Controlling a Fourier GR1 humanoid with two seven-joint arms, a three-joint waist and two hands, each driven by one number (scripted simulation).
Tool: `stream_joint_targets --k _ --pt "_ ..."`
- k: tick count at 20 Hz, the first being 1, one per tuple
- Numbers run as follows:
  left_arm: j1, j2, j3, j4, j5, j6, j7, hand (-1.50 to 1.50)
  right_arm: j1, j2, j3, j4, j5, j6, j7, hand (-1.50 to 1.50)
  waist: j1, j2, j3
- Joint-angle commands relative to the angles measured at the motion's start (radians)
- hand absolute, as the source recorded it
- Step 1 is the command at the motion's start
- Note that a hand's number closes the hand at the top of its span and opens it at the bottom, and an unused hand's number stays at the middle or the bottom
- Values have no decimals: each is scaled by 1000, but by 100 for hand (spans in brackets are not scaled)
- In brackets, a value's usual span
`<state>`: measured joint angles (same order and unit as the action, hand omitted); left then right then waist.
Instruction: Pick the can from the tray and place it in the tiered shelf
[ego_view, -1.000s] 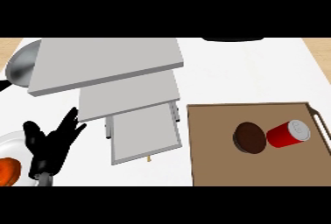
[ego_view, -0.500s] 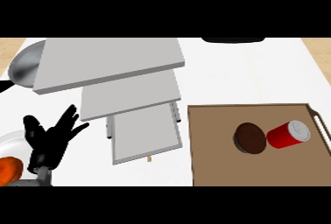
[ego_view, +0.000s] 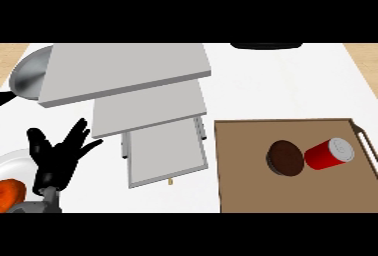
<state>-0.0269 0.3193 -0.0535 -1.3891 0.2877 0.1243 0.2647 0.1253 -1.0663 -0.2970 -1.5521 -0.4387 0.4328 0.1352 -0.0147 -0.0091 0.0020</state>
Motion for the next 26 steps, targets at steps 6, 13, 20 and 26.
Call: stream_joint_targets --k 6,13,20,26 --pt "-13 -33 -8 39 -23 -10 -7 0 -152 26 150 -223 116 -237 443 -150 24 11 -3" --pt "-1 -29 7 35 -29 -41 -6 0 -141 93 262 -266 228 -187 538 -150 17 10 -2" --pt "-34 -28 44 71 -38 -63 3 0 -191 194 345 -314 364 -193 674 -150 15 10 -2" --pt "-68 -62 29 58 -57 -47 53 0 -147 266 366 -284 515 -210 644 -150 12 10 -2"
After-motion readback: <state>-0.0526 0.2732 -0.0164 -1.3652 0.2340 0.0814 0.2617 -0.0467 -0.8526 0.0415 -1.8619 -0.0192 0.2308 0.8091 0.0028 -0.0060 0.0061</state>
